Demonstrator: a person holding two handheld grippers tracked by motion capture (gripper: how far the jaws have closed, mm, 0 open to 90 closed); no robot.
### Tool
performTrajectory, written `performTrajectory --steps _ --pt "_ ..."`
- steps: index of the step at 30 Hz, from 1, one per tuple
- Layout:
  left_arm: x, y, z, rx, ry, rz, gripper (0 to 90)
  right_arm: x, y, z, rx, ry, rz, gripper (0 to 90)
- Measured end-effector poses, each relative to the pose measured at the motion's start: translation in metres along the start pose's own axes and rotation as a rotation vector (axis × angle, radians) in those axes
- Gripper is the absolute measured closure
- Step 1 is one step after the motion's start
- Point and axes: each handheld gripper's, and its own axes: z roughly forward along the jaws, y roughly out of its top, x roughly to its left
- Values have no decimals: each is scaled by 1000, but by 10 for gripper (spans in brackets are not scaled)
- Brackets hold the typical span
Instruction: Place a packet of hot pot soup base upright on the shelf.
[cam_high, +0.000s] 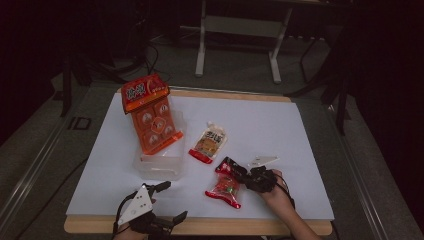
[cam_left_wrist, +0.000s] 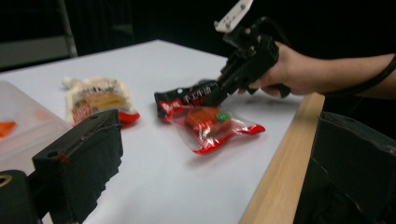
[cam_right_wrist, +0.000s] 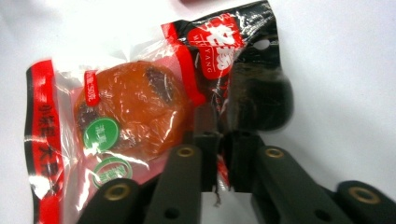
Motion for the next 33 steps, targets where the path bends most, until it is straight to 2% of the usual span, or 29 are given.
performTrajectory --steps 2,6,12,15,17,19,24,26,29,33 --pt "1 -1 0 -6 1 -1 27 1 1 0 6 -4 4 872" --pt "3 0 -1 -2 12 22 37 0 1 -2 -4 3 20 879" --pt "4 0 0 17 22 -2 37 3 7 -12 -34 8 5 892" --pt "5 2 0 28 31 -27 37 10 12 -22 -63 14 -15 894" --pt "6 2 0 40 19 -51 36 13 15 -27 -75 11 -13 895" --pt "6 3 0 48 15 -60 33 18 18 -30 -82 11 -25 896" --pt "5 7 2 49 25 -40 33 29 24 -44 -121 18 -79 898" --pt "5 8 3 48 28 -33 33 37 27 -48 -122 -9 -124 899" --pt "5 12 3 42 25 -39 34 46 29 -54 -130 -19 -162 900" --pt "4 16 5 47 30 -19 34 52 32 -60 -152 -4 -180 900"
